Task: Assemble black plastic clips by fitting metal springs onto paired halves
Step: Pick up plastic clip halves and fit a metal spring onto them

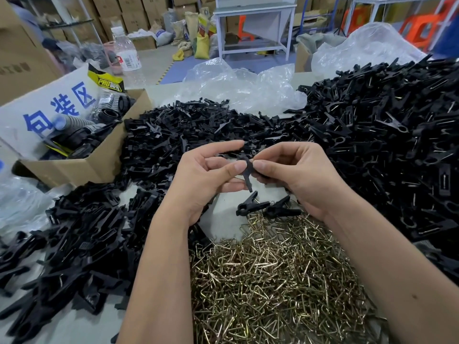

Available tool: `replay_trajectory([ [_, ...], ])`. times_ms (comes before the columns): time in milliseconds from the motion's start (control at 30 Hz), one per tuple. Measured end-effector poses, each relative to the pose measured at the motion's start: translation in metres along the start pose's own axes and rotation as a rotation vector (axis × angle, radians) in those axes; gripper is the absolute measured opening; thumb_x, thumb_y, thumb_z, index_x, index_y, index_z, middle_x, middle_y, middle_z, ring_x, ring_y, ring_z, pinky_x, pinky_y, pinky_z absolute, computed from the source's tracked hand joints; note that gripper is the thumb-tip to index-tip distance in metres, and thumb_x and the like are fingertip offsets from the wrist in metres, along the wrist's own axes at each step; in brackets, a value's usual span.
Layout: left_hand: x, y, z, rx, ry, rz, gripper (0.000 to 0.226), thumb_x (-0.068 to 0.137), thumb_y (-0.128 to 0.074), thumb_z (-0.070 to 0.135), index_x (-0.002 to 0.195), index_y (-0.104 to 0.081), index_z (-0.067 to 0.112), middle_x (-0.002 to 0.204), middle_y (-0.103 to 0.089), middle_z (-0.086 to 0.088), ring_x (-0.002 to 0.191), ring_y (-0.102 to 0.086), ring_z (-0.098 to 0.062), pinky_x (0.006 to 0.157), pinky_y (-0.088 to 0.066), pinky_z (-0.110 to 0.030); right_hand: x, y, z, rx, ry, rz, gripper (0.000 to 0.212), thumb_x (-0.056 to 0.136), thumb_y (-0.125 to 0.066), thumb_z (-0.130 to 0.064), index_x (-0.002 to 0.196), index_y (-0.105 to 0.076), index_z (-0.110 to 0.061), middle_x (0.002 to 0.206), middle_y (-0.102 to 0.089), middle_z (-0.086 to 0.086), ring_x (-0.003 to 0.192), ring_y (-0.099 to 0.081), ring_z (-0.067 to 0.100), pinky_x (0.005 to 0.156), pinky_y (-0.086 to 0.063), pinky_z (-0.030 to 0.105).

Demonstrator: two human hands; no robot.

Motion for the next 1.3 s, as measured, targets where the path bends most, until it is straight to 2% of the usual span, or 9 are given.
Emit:
replay_trajectory([
  [133,0.0,0.0,0.002,0.024,-0.036,-0.039,0.027,0.074,-0.08,0.017,0.1,-0.08,0.01,0.09,-0.077,-0.02,0.07,-0.076,-0.021,0.061,-0.06,-0.02,0.0,0.004,-0.004,0.052,-0.057,-0.063,0.026,0.073,-0.084,-0.014,0.092,-0.074,0.002,0.091,-0.077,0.024,0.073,-0.075,0.022,0.068,-0.061,0.025],
  [267,0.002,0.009,0.0,0.02,-0.058,0.111,0.02,0.068,-0.084,0.016,0.088,-0.082,0.013,0.092,-0.076,-0.022,0.073,-0.075,-0.021,0.065,-0.059,-0.02,0.0,0.017,-0.015,-0.591,0.074,-0.191,0.016,0.085,-0.085,-0.025,0.098,-0.077,-0.024,0.097,-0.077,-0.003,0.088,-0.071,0.005,0.08,-0.058,0.028],
  [367,0.004,0.017,-0.003,0.036,-0.058,0.246,0.013,0.073,-0.086,0.014,0.084,-0.08,0.013,0.084,-0.076,-0.013,0.075,-0.077,-0.021,0.063,-0.057,-0.016,-0.004,0.022,-0.019,-0.928,-0.06,-0.466,0.041,0.083,-0.085,-0.025,0.111,-0.071,-0.051,0.118,-0.062,-0.022,0.102,-0.059,-0.008,0.089,-0.046,0.021],
  [467,0.005,0.02,-0.006,0.06,-0.045,0.319,0.01,0.081,-0.084,0.008,0.087,-0.076,0.009,0.08,-0.075,-0.013,0.074,-0.078,-0.022,0.059,-0.053,-0.012,-0.006,0.011,-0.016,-1.067,-0.08,-0.534,0.057,0.082,-0.087,-0.019,0.124,-0.066,-0.051,0.134,-0.056,-0.021,0.122,-0.052,0.001,0.108,-0.044,0.032],
  [567,0.006,0.018,-0.005,0.033,-0.058,0.293,0.012,0.083,-0.082,0.005,0.09,-0.073,0.009,0.075,-0.071,-0.013,0.071,-0.078,-0.021,0.058,-0.054,-0.013,-0.006,0.004,-0.016,-1.124,-0.022,-0.505,0.054,0.084,-0.085,-0.019,0.128,-0.067,-0.042,0.12,-0.055,-0.02,0.106,-0.053,0.001,0.101,-0.05,0.034],
  [733,0.007,0.018,-0.004,0.039,-0.101,0.32,0.011,0.085,-0.08,0.004,0.08,-0.076,0.013,0.071,-0.059,-0.016,0.069,-0.077,-0.021,0.061,-0.055,-0.014,-0.004,0.007,-0.005,-1.076,0.004,-0.386,0.056,0.082,-0.082,-0.016,0.133,-0.065,-0.031,0.108,-0.045,-0.011,0.08,-0.053,0.006,0.072,-0.049,0.02],
  [867,0.007,0.018,-0.005,0.018,-0.116,0.338,0.01,0.08,-0.083,0.001,0.083,-0.075,0.006,0.073,-0.067,-0.014,0.073,-0.078,-0.023,0.066,-0.057,-0.018,0.0,0.013,-0.007,-1.002,0.052,-0.311,0.045,0.081,-0.083,-0.016,0.124,-0.071,-0.024,0.107,-0.049,-0.007,0.071,-0.052,0.007,0.064,-0.048,0.018],
  [1133,0.007,0.019,-0.004,-0.026,-0.12,0.369,0.019,0.072,-0.087,0.01,0.085,-0.075,0.003,0.075,-0.071,-0.014,0.071,-0.078,-0.024,0.067,-0.059,-0.02,0.002,0.019,-0.017,-0.809,0.191,-0.111,0.03,0.079,-0.081,-0.006,0.096,-0.072,-0.029,0.104,-0.062,-0.004,0.081,-0.066,0.015,0.078,-0.059,0.031],
  [1300,0.005,0.02,-0.005,0.009,-0.105,0.398,0.027,0.068,-0.089,0.023,0.086,-0.075,0.008,0.074,-0.076,-0.004,0.079,-0.079,-0.023,0.066,-0.047,-0.034,0.006,0.028,-0.023,-0.852,0.313,0.279,0.038,0.082,-0.086,-0.012,0.116,-0.076,-0.024,0.106,-0.069,-0.003,0.087,-0.068,0.012,0.09,-0.06,0.034],
])
Point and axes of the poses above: each hand's wrist, its own x-axis towards the middle knuckle, its own y-axis out of the back of the hand, z = x × y, the point moved 1 cm from there along x, towards the middle knuckle
